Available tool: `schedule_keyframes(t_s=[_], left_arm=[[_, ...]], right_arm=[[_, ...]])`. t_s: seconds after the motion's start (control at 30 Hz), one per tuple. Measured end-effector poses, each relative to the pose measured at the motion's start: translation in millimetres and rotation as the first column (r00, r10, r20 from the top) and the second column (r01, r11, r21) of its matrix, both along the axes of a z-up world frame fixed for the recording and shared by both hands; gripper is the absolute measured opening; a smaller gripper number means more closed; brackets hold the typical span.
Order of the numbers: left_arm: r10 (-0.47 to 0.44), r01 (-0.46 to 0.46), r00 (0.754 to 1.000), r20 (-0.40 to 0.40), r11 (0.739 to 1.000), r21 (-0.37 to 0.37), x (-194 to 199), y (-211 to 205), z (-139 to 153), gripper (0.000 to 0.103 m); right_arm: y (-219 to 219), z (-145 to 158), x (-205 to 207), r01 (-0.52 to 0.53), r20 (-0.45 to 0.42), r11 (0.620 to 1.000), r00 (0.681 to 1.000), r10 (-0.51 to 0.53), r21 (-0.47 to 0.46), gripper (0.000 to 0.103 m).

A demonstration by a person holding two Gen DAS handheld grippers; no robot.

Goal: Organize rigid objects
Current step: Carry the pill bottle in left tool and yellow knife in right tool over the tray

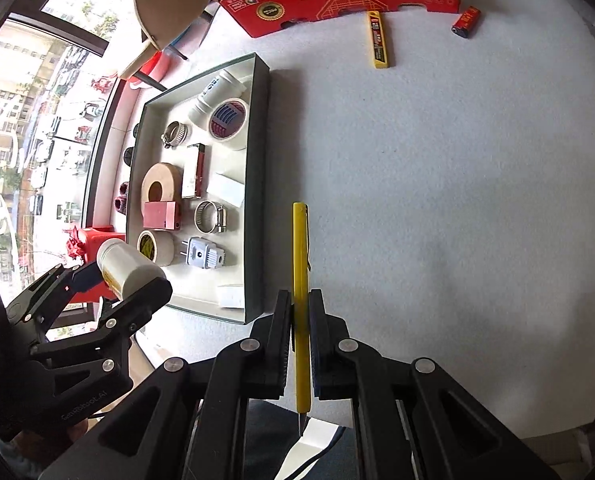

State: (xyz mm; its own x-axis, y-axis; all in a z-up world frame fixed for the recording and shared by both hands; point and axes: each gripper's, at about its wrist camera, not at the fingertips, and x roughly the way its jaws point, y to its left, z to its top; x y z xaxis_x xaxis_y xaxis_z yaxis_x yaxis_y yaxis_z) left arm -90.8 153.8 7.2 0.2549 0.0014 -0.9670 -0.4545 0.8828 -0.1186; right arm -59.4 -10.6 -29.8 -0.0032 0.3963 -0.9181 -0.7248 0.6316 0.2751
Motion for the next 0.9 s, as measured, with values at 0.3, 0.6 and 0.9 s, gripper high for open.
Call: schedule_keyframes(t_s=[0.3,0.6,0.9], left_arm=[[0.104,-0.104,0.994,0.017,0.994,0.017,-30.1,35.7,1.0,0.067],[0.183,-0.183,0.983,0.013,0.983,0.02,-49.6,57.3,-5.2,0.067],[0.239,-0.239,0.971,-0.016,0.971,0.026,-63.6,70.8,-16.1,0.067]], right_arm=[[50.6,11.4,-41.7,-0.126,0.064,0.992,0.99,0.128,-0.03,0.009],[87.3,14.2,-68.9,-0.216,0.12,0.972,0.967,0.226,-0.088,0.009],[109.3,10.7,-83.5,-0.267,0.139,0.955,0.949,0.285,-0.131,0.009]])
